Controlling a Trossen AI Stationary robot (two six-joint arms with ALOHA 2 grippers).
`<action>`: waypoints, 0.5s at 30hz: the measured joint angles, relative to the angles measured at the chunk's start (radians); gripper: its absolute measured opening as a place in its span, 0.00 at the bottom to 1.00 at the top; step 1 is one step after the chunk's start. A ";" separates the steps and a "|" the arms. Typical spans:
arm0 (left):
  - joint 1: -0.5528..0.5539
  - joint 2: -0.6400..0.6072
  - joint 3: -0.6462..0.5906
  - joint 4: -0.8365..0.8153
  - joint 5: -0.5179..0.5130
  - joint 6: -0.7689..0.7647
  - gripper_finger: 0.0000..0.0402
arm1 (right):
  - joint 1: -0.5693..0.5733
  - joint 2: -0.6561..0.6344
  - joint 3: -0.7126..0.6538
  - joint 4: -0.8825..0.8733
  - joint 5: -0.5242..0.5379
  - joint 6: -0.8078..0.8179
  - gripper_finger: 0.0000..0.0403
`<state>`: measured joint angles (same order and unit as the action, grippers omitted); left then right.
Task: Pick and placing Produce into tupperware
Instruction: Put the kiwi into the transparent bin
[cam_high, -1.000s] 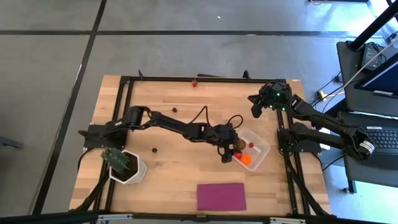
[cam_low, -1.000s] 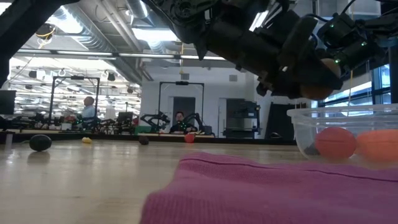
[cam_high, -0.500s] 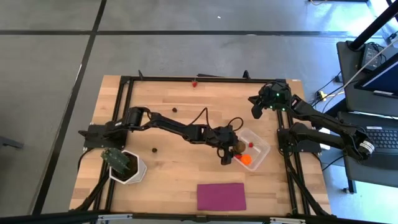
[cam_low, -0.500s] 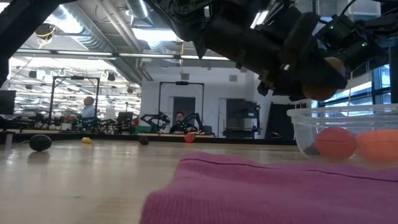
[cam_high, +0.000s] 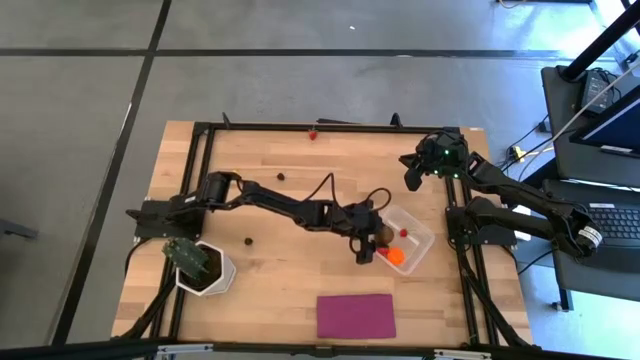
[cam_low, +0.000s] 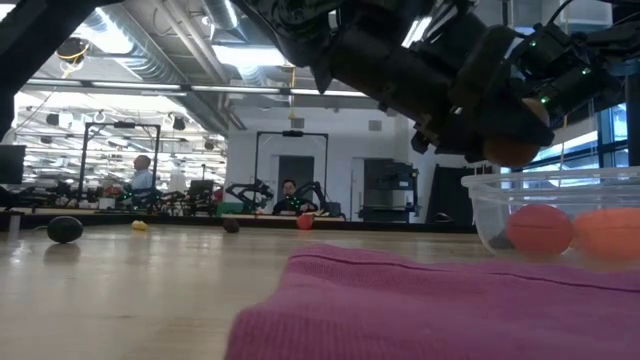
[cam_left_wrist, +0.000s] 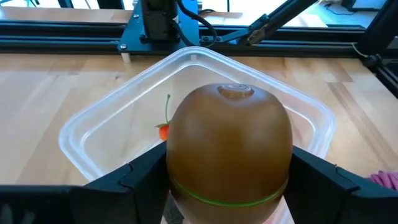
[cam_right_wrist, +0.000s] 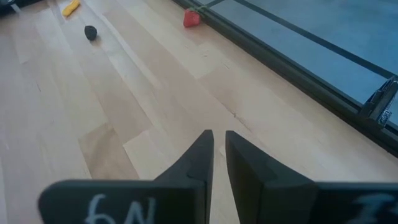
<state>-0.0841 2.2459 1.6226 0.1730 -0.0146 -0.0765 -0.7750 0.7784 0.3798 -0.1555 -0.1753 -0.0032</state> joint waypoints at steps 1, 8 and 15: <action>0.001 0.000 0.000 0.000 0.003 0.001 0.64 | 0.000 0.000 0.000 0.000 0.000 0.000 0.11; -0.003 0.007 0.001 0.011 0.007 0.004 0.64 | 0.000 0.000 0.000 0.000 0.000 0.000 0.11; 0.001 0.016 0.001 0.010 0.006 0.006 0.64 | 0.000 0.000 0.000 0.001 -0.001 0.000 0.11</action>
<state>-0.0826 2.2616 1.6238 0.1831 -0.0085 -0.0705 -0.7746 0.7784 0.3798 -0.1547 -0.1760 -0.0032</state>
